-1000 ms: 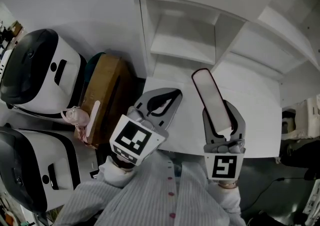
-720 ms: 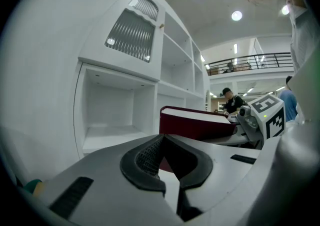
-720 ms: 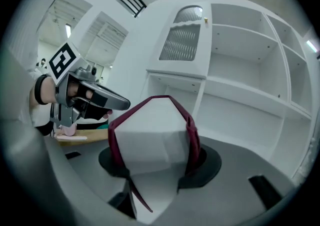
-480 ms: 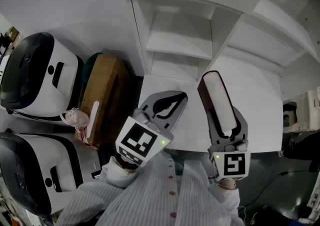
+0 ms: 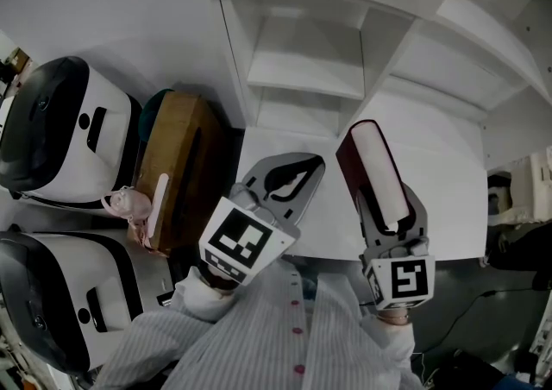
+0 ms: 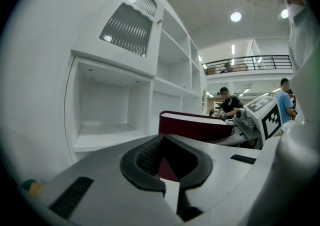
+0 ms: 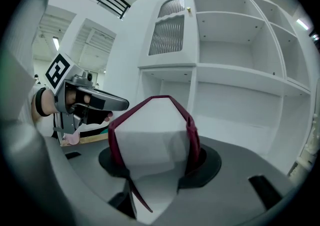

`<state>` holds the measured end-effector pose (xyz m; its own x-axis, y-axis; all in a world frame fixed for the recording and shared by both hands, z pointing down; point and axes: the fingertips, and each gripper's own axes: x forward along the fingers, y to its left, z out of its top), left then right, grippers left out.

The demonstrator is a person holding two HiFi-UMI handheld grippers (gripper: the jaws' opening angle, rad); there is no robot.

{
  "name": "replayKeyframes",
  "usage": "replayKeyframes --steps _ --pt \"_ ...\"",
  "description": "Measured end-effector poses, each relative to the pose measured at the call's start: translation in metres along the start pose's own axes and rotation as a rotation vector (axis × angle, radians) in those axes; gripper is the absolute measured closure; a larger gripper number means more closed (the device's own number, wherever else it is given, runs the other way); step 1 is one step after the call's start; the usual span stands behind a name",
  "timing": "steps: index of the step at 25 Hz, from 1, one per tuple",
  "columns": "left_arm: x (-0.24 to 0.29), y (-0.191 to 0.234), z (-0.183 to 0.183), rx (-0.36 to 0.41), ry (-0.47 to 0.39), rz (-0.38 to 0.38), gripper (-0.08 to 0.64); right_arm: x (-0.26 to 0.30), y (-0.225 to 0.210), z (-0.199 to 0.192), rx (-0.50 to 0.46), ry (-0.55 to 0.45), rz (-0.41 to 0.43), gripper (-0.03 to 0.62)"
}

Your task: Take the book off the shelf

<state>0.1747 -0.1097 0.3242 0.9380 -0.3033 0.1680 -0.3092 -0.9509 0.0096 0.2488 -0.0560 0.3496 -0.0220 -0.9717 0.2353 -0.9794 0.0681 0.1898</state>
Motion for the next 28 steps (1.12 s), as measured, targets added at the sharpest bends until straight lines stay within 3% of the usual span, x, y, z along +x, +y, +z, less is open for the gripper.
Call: replayKeyframes --steps 28 --pt "0.005 0.014 -0.002 -0.01 -0.004 0.004 0.549 0.012 0.005 -0.003 0.001 0.028 0.023 0.379"
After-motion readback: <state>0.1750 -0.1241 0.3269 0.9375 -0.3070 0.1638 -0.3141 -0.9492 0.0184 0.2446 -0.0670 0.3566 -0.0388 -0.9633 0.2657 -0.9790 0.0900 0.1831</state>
